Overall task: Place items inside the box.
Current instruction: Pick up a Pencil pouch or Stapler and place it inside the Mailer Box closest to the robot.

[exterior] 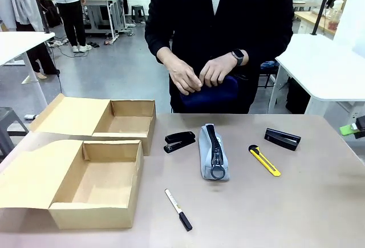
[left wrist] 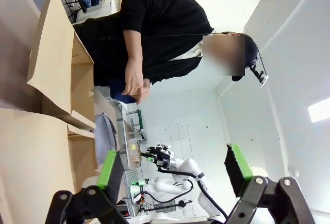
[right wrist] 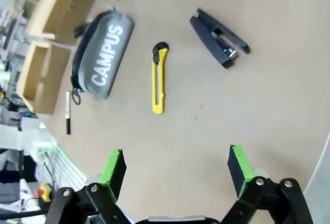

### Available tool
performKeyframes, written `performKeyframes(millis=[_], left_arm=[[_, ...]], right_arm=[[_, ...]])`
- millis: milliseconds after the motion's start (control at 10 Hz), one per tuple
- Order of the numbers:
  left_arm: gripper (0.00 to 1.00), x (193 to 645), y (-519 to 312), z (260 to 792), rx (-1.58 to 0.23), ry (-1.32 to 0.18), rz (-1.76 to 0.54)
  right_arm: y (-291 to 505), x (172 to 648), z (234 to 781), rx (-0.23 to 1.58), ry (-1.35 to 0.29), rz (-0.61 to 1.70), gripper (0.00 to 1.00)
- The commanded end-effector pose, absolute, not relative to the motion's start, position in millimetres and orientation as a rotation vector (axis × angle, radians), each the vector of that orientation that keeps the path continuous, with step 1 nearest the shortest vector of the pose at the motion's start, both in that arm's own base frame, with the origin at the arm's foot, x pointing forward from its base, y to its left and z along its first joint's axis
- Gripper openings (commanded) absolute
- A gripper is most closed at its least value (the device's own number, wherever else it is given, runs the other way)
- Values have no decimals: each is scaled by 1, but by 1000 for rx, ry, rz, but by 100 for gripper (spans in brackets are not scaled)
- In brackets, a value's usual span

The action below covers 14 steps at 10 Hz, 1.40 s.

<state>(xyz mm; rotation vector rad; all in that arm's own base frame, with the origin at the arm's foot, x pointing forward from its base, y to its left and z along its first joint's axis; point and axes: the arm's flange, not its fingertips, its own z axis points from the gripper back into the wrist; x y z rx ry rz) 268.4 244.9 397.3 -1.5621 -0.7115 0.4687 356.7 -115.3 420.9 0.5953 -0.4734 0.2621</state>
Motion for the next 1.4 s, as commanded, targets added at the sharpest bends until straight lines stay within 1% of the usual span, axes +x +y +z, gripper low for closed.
performKeyframes(millis=[0,100,200,300,400,500,700,800,1000,1300], left_arm=[[100,265,241,398,-1569,-730,448],[100,265,241,398,-1569,-730,448],[100,265,241,398,-1569,-730,448],[100,265,241,398,-1569,-730,448],[100,265,241,398,-1569,-730,448],[100,265,241,398,-1569,-730,448],[100,265,241,398,-1569,-730,448],[100,265,241,398,-1569,-730,448],[100,265,241,398,-1569,-730,448],[100,265,241,398,-1569,-730,448]], right_arm=[[-115,345,419,636,-449,379,100],[-115,357,421,595,-473,262,100],[-111,376,420,549,-447,405,100],[-103,425,418,485,-377,566,100],[-93,469,416,435,-332,651,100],[-80,504,409,387,-278,730,100],[-58,548,389,305,-188,797,100],[-44,563,375,300,-120,865,100],[-31,579,353,275,-119,928,100],[-21,589,316,320,-121,986,100]])
